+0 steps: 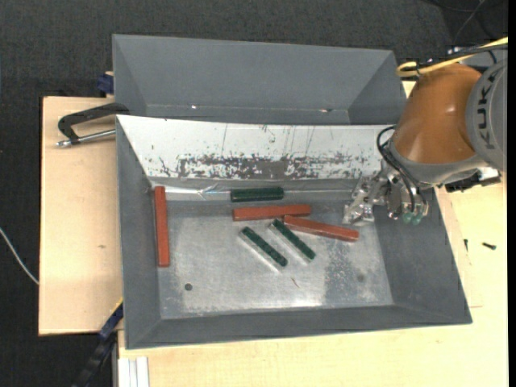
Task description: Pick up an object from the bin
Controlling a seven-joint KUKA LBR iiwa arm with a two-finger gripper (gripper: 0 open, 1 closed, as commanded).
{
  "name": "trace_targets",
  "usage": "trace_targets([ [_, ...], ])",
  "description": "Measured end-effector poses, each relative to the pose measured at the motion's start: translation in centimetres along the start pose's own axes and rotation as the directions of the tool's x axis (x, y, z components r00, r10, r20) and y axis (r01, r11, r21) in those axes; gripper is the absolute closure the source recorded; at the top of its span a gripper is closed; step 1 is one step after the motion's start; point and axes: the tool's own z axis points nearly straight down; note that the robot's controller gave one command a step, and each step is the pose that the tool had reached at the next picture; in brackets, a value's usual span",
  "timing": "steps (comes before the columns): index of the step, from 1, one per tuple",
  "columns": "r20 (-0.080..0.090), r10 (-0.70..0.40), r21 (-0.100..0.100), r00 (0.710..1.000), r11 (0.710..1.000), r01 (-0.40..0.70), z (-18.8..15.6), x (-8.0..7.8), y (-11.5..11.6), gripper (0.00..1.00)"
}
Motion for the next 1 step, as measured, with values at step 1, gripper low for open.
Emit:
trace_targets([
  [1, 0.004, 0.001, 0.001, 1.0, 1.0, -0.001, -0.16, -0.11, -0.07, 0.0],
])
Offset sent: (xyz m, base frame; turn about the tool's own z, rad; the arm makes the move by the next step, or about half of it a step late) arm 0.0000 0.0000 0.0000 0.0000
